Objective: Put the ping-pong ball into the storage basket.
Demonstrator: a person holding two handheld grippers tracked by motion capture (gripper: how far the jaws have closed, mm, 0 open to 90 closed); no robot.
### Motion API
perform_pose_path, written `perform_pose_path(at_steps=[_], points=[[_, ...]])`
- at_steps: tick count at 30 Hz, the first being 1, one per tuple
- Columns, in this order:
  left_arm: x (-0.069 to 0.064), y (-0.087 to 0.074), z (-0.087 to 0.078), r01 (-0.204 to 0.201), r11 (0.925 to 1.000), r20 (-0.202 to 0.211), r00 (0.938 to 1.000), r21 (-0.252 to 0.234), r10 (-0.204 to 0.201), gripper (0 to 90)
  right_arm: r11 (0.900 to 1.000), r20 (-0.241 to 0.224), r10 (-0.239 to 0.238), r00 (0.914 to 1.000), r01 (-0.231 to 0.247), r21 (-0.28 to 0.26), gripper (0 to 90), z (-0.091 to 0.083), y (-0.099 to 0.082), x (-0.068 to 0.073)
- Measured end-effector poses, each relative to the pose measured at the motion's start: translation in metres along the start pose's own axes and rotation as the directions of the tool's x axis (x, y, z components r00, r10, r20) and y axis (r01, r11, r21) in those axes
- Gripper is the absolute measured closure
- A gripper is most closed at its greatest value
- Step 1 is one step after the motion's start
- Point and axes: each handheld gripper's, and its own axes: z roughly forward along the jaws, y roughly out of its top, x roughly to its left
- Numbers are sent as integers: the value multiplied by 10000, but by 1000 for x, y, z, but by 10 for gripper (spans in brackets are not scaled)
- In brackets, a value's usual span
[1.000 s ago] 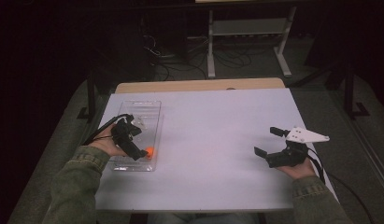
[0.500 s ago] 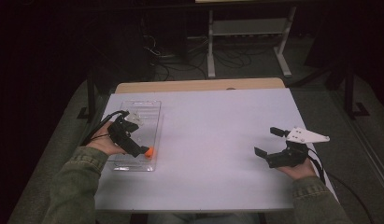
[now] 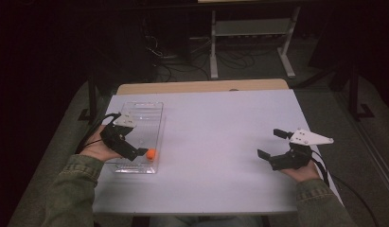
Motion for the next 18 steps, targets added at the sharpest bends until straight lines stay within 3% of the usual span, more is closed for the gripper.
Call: perform_pose_path(at_steps=[18], points=[[-4, -5, -22, 207, 9978, -459, 9987, -627, -236, 0, 10000, -1, -9, 10000, 9, -3, 0, 0, 0, 0]])
